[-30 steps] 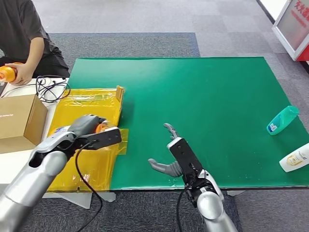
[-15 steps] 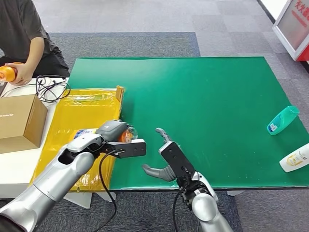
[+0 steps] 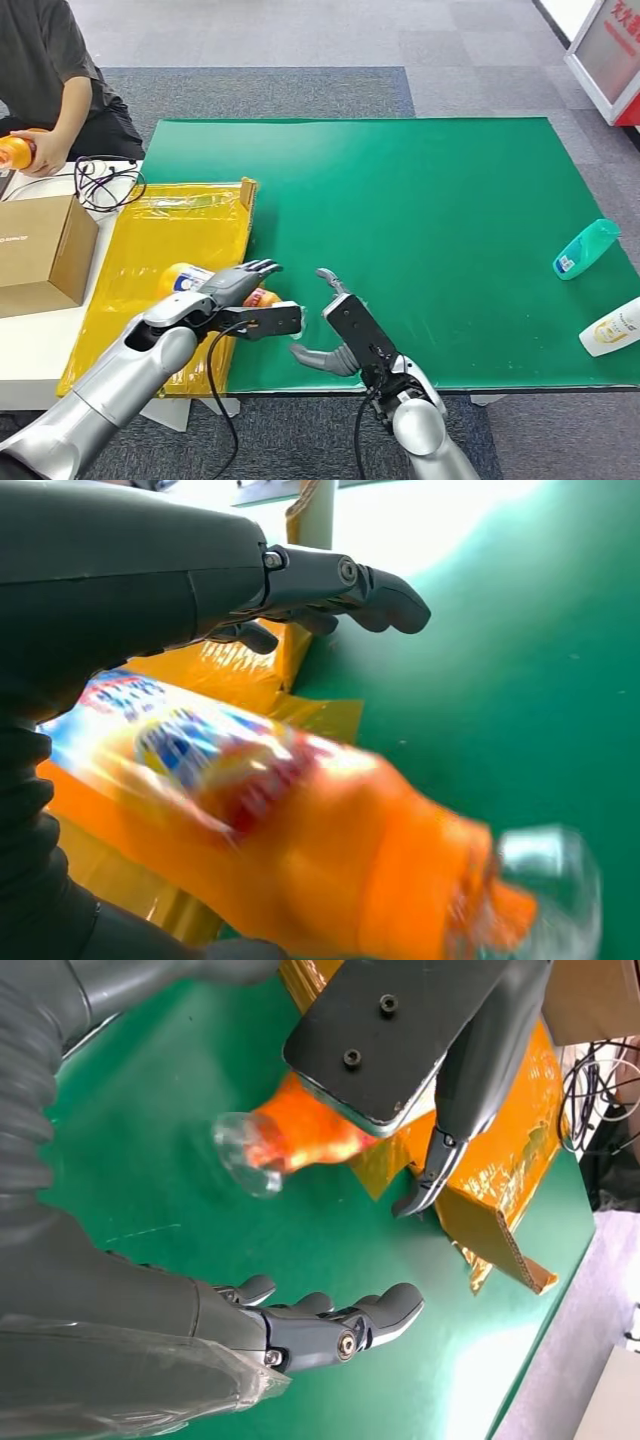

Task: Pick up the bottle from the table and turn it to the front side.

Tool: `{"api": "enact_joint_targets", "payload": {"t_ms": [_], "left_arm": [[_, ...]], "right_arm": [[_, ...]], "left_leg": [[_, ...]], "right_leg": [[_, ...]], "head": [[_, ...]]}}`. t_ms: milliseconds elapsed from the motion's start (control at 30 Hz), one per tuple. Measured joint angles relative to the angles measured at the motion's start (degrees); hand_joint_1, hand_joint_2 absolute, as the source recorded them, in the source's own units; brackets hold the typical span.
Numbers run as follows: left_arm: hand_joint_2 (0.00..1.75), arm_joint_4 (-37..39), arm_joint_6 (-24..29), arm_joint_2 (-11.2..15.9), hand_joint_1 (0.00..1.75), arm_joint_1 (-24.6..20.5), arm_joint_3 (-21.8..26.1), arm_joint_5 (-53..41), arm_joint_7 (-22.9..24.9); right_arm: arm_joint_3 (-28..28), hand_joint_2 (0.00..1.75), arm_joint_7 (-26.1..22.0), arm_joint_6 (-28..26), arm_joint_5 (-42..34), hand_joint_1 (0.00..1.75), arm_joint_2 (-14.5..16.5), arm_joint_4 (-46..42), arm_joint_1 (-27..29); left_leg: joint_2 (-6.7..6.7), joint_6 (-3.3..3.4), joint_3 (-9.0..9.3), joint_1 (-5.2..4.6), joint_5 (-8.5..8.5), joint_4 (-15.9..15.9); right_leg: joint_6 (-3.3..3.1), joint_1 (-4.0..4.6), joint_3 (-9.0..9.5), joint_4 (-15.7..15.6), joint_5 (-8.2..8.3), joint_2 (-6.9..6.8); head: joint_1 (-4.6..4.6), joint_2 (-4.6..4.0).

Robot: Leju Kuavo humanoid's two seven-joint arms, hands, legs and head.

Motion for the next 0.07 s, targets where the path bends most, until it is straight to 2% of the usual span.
{"api": "enact_joint_targets", "payload": {"t_ms": [67], "left_arm": [[1.75, -0.34, 0.46, 0.04, 0.0, 0.56, 0.55, -0.06, 0.74]], "right_arm": [[-0.01, 1.75, 0.01, -0.03, -0.01, 0.0, 0.0, -0.01, 0.05]], "left_leg": [[0.0, 0.0, 0.0, 0.0, 0.0, 0.0]], "right_leg": [[0.0, 0.0, 0.0, 0.0, 0.0, 0.0]], "head": [[-0.01, 0.0]]}}
